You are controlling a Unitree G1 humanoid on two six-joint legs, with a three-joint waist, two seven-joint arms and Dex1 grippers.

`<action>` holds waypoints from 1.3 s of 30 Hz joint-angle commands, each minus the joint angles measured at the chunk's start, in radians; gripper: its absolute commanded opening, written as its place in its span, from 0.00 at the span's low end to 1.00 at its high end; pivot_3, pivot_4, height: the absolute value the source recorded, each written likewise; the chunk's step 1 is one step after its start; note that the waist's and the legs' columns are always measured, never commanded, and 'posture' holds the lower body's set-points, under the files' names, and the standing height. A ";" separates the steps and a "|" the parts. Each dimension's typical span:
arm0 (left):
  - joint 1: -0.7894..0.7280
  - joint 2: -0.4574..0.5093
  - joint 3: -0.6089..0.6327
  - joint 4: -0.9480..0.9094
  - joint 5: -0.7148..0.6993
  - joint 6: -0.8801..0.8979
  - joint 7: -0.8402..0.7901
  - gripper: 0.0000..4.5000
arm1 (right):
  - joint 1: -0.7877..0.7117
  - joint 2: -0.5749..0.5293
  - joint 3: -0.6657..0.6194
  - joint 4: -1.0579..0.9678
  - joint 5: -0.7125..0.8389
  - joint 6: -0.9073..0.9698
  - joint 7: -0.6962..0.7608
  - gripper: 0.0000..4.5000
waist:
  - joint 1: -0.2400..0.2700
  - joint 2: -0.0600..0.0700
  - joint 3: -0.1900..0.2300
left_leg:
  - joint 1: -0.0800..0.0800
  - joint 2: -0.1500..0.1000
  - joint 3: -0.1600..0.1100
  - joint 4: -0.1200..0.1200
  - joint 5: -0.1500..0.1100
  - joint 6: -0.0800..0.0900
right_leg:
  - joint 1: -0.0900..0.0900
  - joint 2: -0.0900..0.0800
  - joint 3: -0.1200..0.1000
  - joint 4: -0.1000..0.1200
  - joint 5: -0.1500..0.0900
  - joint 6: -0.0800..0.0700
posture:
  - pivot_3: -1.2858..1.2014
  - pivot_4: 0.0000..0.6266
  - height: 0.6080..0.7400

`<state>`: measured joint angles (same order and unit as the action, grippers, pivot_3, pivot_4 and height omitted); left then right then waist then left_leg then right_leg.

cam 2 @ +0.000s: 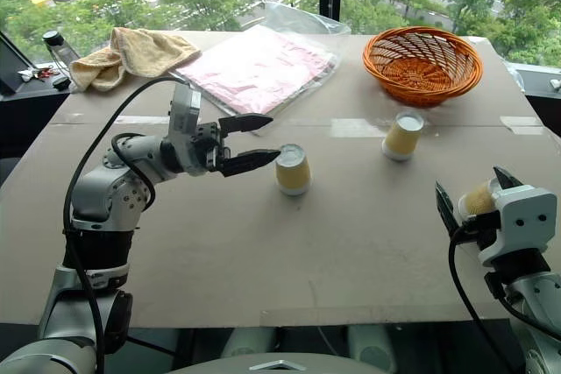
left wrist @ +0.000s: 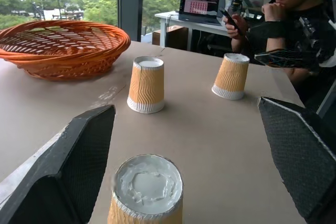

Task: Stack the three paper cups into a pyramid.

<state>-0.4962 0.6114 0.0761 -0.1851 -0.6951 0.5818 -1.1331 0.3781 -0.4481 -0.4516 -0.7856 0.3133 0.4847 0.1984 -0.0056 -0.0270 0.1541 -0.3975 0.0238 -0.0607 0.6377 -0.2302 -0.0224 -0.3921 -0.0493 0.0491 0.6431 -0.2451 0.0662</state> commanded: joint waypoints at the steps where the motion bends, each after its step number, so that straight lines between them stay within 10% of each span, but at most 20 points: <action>1: 0.039 0.048 0.002 -0.208 -0.129 0.094 -0.022 0.99 | -0.050 -0.027 -0.059 0.077 -0.008 0.077 -0.021 1.00 | 0.000 0.001 0.000 | 0.000 0.000 0.000 0.000 0.000 0.000 | 0.000 0.000 0.000 0.000 0.000 0.000 | 0.52 0.24 1.00; 10: 0.154 0.057 -0.035 -0.333 -0.144 0.089 0.012 0.99 | -0.190 -0.015 -0.118 0.229 0.082 0.225 -0.014 1.00 | -0.011 0.002 0.000 | 0.002 0.000 0.001 -0.001 0.000 0.000 | 0.000 0.001 0.002 0.001 0.000 -0.001 | 0.52 0.24 1.00; 16: 0.175 0.048 -0.038 -0.318 -0.125 0.054 0.024 1.00 | -0.202 -0.006 -0.128 0.230 0.144 0.216 0.031 0.50 | -0.009 0.002 0.000 | 0.001 0.000 0.002 -0.001 0.000 0.000 | 0.000 0.001 0.002 0.000 0.000 0.000 | 0.52 0.24 1.00; 25: 0.364 0.029 0.132 -0.214 -0.095 -0.086 0.058 1.00 | -0.185 -0.109 0.090 -0.024 0.298 0.215 0.262 0.49 | -0.027 0.004 0.002 | 0.003 0.001 0.002 -0.002 0.000 0.000 | 0.000 0.002 0.003 0.000 0.000 -0.001 | 0.52 0.24 1.00; 39: 0.576 0.176 0.315 -0.187 -0.092 -0.167 -0.092 1.00 | -0.604 -0.006 0.606 0.312 -0.009 0.108 0.232 0.49 | -0.010 0.003 0.003 | -0.002 0.001 0.002 -0.002 0.000 0.000 | -0.004 0.002 0.003 -0.001 0.000 0.001 | 0.52 0.24 1.00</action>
<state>0.0657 0.7702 0.3487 -0.3324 -0.7684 0.4334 -1.2101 -0.2004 -0.4638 0.1448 -0.4756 0.3220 0.6266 0.4154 -0.0159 -0.0245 0.1575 -0.3993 0.0251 -0.0591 0.6353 -0.2302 -0.0223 -0.3963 -0.0471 0.0519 0.6420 -0.2446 0.0669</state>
